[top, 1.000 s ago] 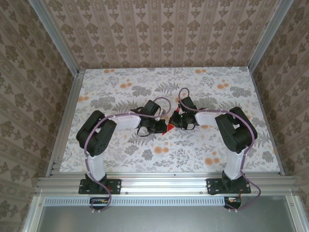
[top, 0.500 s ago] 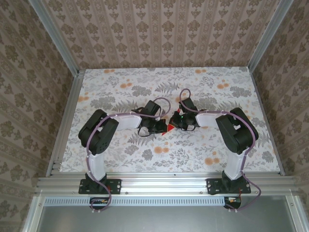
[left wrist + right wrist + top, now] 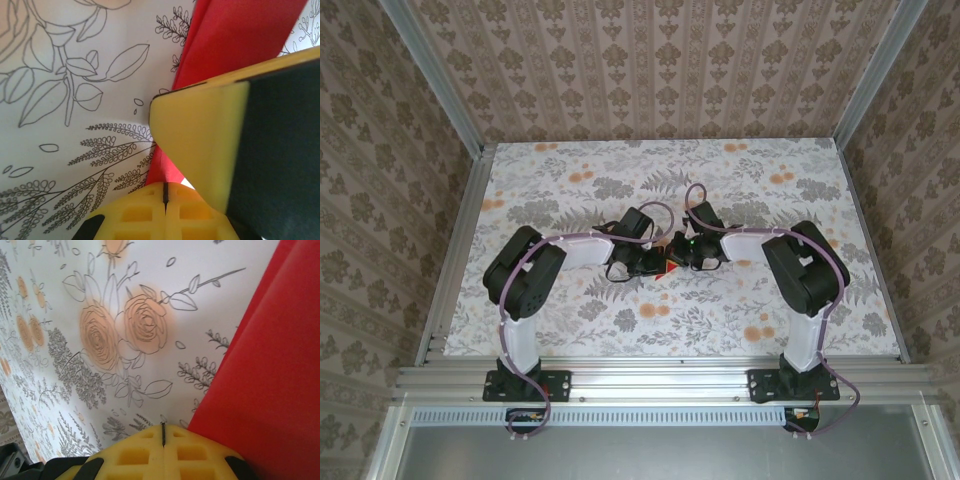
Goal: Fold a paper plane with a square sheet of paper (pick it up from the middle)
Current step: Fold the wing for the fifth time at the center of the table.
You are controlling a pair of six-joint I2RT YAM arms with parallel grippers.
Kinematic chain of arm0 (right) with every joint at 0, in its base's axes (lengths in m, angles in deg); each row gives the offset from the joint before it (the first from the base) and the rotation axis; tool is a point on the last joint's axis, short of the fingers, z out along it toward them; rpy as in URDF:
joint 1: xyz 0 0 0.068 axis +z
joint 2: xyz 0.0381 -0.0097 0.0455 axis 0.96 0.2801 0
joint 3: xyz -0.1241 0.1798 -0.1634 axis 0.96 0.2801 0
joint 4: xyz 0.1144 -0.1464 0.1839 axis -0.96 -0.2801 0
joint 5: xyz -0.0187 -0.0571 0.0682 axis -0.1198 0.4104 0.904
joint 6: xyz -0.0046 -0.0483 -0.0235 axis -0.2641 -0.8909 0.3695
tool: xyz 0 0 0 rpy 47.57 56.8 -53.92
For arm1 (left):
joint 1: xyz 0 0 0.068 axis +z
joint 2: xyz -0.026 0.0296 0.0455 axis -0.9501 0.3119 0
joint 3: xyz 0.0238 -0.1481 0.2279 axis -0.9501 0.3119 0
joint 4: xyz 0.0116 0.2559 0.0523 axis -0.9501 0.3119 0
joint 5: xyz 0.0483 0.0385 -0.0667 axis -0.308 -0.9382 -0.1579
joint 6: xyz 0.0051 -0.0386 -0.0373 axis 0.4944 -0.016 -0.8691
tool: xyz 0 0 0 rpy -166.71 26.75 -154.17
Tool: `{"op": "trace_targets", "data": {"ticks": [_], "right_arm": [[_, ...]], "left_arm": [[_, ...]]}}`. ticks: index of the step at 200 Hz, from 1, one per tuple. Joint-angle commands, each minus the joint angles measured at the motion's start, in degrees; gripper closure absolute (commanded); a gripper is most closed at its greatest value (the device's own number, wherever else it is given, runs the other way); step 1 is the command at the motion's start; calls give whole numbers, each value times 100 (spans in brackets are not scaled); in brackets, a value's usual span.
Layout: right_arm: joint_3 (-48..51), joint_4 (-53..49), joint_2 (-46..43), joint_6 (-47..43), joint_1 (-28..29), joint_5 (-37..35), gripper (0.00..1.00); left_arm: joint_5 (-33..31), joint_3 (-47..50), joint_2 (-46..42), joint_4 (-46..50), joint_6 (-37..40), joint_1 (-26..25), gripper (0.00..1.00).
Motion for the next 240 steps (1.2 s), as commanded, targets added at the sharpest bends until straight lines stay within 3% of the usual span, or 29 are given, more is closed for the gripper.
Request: {"op": "trace_targets", "data": {"ticks": [1, 60, 140, 198, 240], "right_arm": [[-99, -420, 249, -76, -100, -196, 96], [-276, -958, 115, -577, -580, -681, 95], [-480, -1238, 259, -1103, -824, -605, 94], [-105, -964, -67, -857, -613, -247, 94], [64, -697, -179, -611, -428, -133, 94]], "left_arm": [[-170, 127, 262, 457, 161, 21, 100], [-231, 213, 185, 628, 214, 27, 100], [-167, 144, 146, 757, 309, 55, 100], [471, -152, -410, -89, -20, 63, 83], [447, -259, -166, -525, -197, 47, 82]]}}
